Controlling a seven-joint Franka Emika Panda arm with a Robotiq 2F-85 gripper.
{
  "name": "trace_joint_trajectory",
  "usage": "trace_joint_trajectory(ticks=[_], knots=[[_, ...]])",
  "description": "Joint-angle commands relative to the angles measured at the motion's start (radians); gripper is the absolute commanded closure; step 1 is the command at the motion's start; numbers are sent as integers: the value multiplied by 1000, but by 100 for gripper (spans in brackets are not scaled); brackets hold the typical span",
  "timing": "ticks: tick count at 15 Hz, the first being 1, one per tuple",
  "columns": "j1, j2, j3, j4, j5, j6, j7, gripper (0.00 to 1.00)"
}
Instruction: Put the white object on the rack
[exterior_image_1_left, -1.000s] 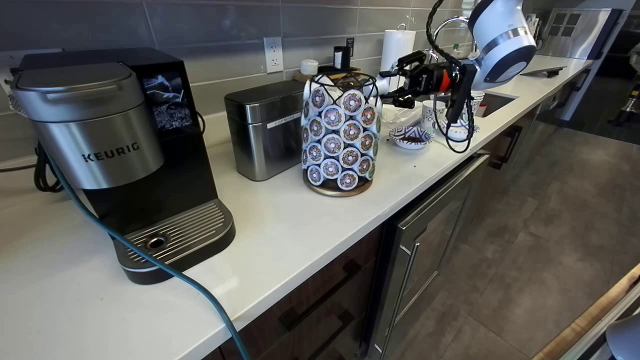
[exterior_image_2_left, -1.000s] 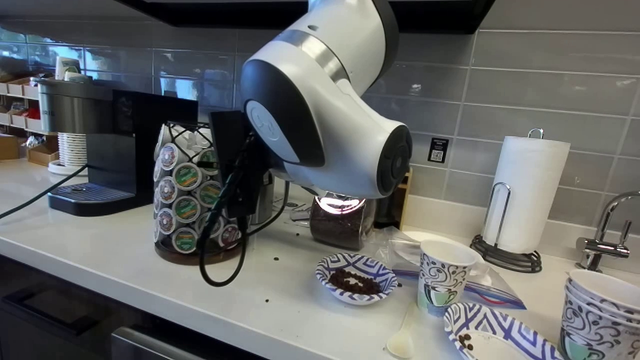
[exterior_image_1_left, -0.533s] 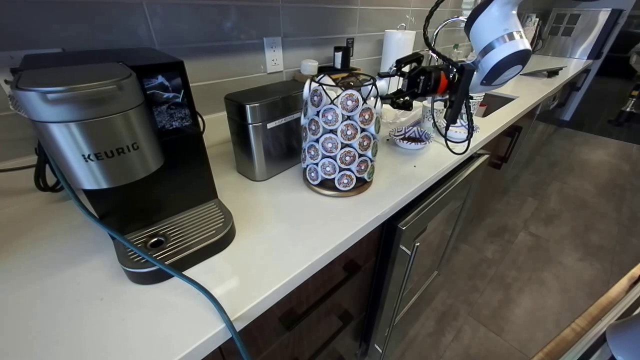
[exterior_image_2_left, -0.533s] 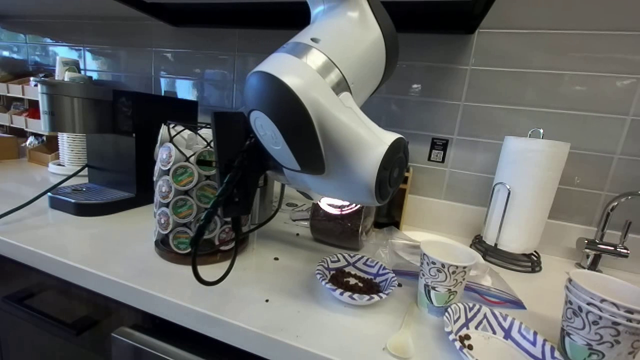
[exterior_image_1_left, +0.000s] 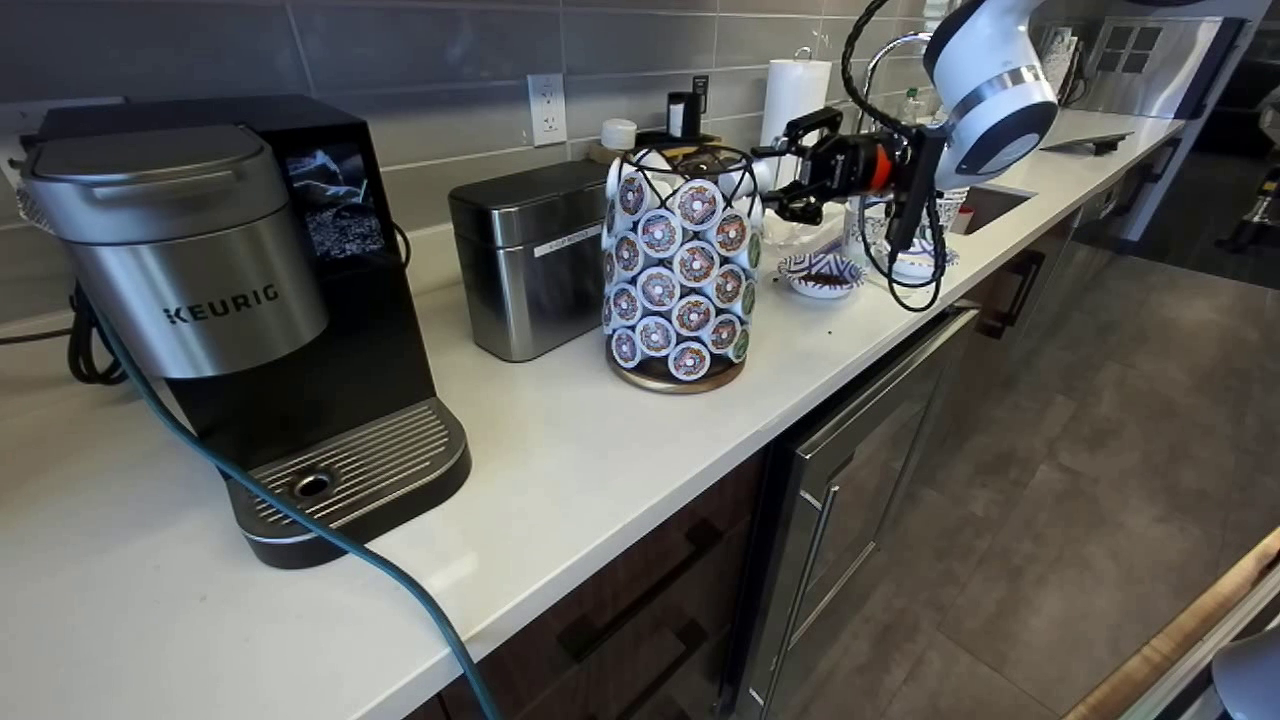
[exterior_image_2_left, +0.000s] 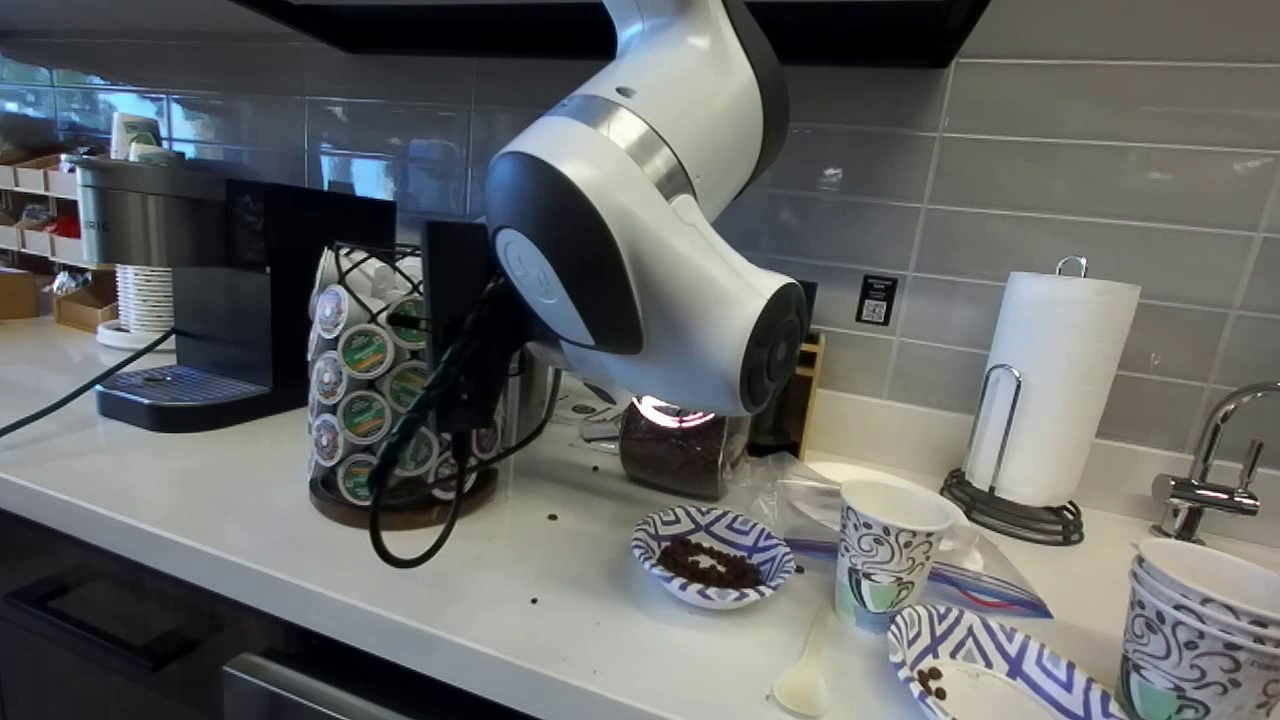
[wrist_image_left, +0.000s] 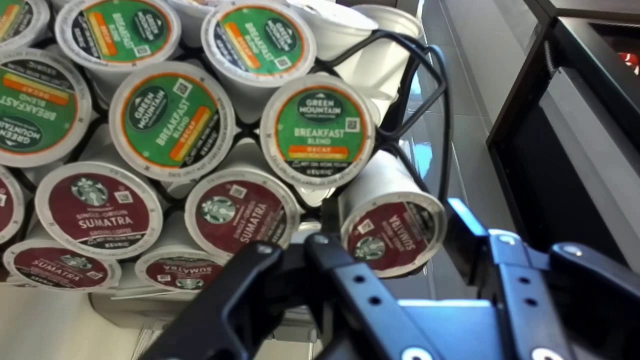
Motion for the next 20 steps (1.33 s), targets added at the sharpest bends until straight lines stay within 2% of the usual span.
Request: trace_joint_trajectory(ticks=[1, 15, 17, 19, 20], knots=[[9, 20, -4, 17, 23, -25, 31, 72], [11, 34, -3, 31, 28, -31, 60, 72], [11, 36, -2, 36, 27, -31, 63, 52], [11, 38, -3, 39, 27, -30, 66, 49], [11, 38, -3, 41, 26, -30, 67, 44]])
